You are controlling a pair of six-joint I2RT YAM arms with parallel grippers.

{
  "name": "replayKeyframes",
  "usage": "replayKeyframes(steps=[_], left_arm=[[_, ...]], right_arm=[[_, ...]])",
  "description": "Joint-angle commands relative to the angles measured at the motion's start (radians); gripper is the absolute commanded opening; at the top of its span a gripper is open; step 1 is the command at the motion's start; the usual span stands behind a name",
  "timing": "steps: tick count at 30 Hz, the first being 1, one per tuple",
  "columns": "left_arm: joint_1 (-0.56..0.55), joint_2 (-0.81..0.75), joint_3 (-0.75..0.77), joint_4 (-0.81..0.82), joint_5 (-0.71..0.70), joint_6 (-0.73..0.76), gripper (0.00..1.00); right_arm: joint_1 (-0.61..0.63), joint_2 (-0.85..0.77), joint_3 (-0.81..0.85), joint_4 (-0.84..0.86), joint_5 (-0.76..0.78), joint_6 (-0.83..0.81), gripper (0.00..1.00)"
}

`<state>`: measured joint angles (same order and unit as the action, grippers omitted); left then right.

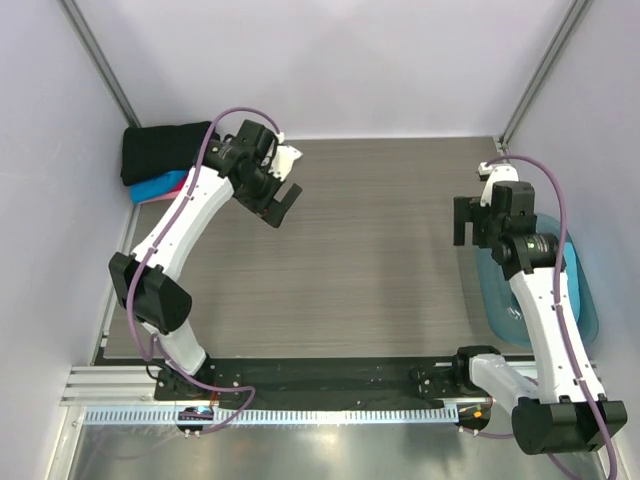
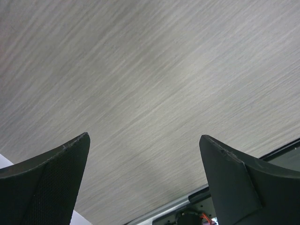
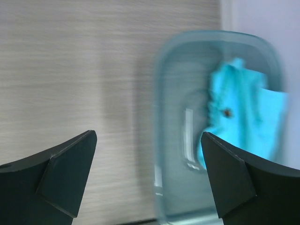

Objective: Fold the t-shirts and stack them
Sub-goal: Grab the tshirt from the pile

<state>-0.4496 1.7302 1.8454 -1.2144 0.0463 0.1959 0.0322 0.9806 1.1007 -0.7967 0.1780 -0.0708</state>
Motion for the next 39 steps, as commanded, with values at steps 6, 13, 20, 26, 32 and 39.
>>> replayKeyframes(steps=[6, 13, 20, 26, 32, 39], left_arm=[[-0.001, -0.044, -0.048, -0.016, 0.026, 0.017, 1.00], [-0.001, -0.011, -0.015, -0.034, 0.063, 0.007, 1.00], [-0.029, 0.011, 0.015, -0.033, 0.041, 0.016, 1.00], [-0.057, 0.017, 0.014, -0.034, -0.006, 0.033, 1.00], [-0.060, 0.028, 0.020, -0.036, -0.025, 0.045, 1.00], [-0.070, 0.048, 0.029, -0.036, -0.039, 0.048, 1.00]], right_arm=[[-0.052, -0.129, -0.067, -0.179, 0.251, -0.276, 0.96], [-0.221, -0.050, -0.124, -0.151, 0.235, -0.264, 0.88], [-0.480, 0.130, -0.137, -0.099, 0.092, -0.334, 0.78], [-0.624, 0.286, -0.114, -0.070, -0.026, -0.391, 0.66], [-0.719, 0.430, -0.082, -0.049, -0.078, -0.399, 0.65], [-0.727, 0.509, -0.058, 0.001, -0.127, -0.376, 0.64]])
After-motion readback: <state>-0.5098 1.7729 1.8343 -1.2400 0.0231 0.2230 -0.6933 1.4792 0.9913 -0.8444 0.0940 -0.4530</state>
